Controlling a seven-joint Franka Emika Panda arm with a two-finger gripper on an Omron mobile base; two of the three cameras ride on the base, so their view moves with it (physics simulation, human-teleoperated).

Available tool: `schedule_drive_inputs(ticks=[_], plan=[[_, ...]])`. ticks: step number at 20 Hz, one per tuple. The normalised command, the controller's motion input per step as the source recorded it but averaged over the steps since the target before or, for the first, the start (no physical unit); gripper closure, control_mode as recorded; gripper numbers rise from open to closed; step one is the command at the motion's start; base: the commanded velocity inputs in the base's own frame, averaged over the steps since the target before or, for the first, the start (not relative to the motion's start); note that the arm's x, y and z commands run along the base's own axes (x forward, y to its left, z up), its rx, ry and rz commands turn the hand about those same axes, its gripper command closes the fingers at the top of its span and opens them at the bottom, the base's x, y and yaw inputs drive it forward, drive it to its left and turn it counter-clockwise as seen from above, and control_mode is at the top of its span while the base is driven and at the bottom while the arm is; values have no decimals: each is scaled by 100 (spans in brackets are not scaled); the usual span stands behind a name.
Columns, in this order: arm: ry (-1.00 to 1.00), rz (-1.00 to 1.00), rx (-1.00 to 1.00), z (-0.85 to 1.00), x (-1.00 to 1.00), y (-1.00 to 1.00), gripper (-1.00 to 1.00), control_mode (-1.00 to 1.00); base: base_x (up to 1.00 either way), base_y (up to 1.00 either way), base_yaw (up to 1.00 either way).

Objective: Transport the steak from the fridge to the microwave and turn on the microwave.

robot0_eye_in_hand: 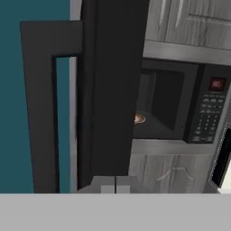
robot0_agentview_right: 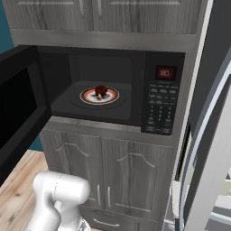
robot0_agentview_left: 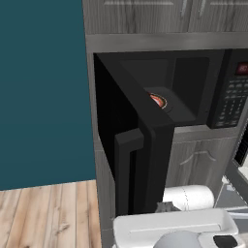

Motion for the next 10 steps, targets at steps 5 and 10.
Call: schedule_drive_inputs(ticks=[5,10], plan=[[0,-6,-4,-19,25,19,100,-100,0,0,0],[0,-8,-3,-23,17,16,100,-100,0,0,0]])
